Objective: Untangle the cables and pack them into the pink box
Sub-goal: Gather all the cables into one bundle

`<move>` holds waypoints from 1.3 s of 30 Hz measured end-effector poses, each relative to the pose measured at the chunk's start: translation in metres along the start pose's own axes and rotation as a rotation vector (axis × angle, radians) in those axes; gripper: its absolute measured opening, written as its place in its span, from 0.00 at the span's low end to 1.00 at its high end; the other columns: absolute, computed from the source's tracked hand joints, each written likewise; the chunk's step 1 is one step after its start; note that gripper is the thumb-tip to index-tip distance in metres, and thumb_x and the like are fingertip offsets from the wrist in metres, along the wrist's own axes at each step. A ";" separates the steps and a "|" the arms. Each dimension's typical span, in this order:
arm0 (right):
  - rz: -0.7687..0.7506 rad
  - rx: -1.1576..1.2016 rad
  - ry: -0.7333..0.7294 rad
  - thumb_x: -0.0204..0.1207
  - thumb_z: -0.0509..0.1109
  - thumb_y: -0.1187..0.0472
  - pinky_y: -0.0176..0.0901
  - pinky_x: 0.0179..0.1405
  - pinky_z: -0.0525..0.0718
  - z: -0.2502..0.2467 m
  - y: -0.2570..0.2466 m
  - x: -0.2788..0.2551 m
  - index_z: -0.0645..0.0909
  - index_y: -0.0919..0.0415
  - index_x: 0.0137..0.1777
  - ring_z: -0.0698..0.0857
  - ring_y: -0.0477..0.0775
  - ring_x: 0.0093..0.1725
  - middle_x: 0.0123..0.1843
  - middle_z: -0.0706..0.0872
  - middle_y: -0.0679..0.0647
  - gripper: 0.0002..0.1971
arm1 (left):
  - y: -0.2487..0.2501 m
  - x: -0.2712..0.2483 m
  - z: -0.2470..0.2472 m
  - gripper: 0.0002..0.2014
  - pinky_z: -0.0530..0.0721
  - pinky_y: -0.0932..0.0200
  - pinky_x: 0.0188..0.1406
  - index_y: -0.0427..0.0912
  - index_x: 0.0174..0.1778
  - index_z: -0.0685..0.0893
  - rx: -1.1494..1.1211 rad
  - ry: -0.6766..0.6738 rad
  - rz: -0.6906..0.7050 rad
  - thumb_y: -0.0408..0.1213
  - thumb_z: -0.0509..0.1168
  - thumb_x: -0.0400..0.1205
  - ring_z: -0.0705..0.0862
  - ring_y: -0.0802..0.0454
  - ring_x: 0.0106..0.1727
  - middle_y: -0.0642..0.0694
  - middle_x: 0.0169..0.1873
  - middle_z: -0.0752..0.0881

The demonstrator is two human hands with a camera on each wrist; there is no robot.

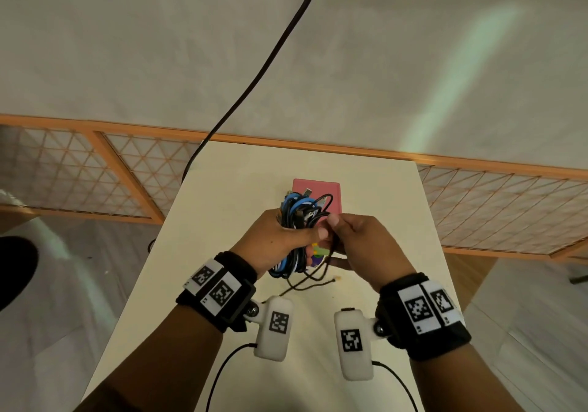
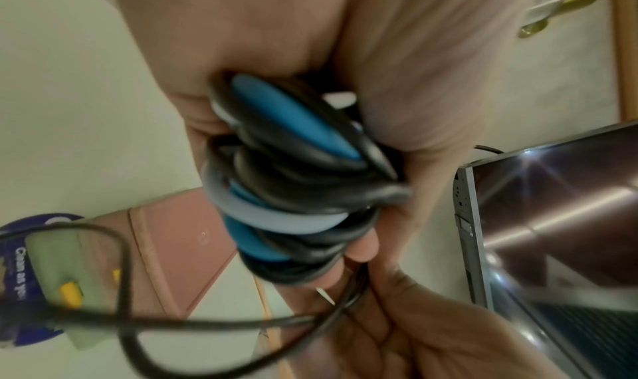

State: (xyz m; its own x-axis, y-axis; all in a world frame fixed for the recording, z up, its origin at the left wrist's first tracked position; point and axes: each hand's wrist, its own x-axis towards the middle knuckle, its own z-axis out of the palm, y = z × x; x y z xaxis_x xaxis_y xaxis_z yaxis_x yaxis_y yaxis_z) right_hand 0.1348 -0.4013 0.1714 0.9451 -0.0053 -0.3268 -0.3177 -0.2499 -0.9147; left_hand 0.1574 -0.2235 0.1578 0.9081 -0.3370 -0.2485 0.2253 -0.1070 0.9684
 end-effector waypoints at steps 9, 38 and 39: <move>-0.164 -0.232 0.216 0.88 0.57 0.53 0.57 0.47 0.89 0.020 0.007 0.006 0.90 0.61 0.38 0.92 0.60 0.40 0.36 0.93 0.55 0.24 | 0.013 -0.004 -0.004 0.08 0.83 0.70 0.36 0.44 0.40 0.92 0.303 -0.048 0.012 0.32 0.85 0.71 0.89 0.60 0.31 0.53 0.28 0.91; -0.270 -0.074 -0.154 0.91 0.54 0.52 0.54 0.24 0.87 0.049 0.023 -0.039 0.77 0.57 0.46 0.77 0.53 0.22 0.29 0.76 0.52 0.15 | 0.044 -0.006 -0.016 0.08 0.88 0.55 0.39 0.42 0.39 0.82 -0.934 0.132 0.024 0.41 0.70 0.81 0.87 0.52 0.28 0.48 0.28 0.86; -0.229 -0.094 -0.182 0.91 0.55 0.53 0.58 0.24 0.86 0.048 0.031 -0.041 0.75 0.59 0.44 0.76 0.56 0.22 0.28 0.75 0.49 0.16 | 0.048 -0.006 -0.023 0.09 0.87 0.57 0.35 0.43 0.39 0.81 -0.927 0.117 0.028 0.43 0.69 0.81 0.85 0.54 0.26 0.51 0.26 0.84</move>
State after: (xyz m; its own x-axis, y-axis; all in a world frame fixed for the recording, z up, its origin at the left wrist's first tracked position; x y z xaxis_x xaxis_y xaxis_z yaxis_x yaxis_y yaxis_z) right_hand 0.0826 -0.3626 0.1456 0.9592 0.2334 -0.1594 -0.0810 -0.3134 -0.9462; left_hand 0.1709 -0.2050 0.2058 0.9360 -0.2263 -0.2697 0.3484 0.7059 0.6166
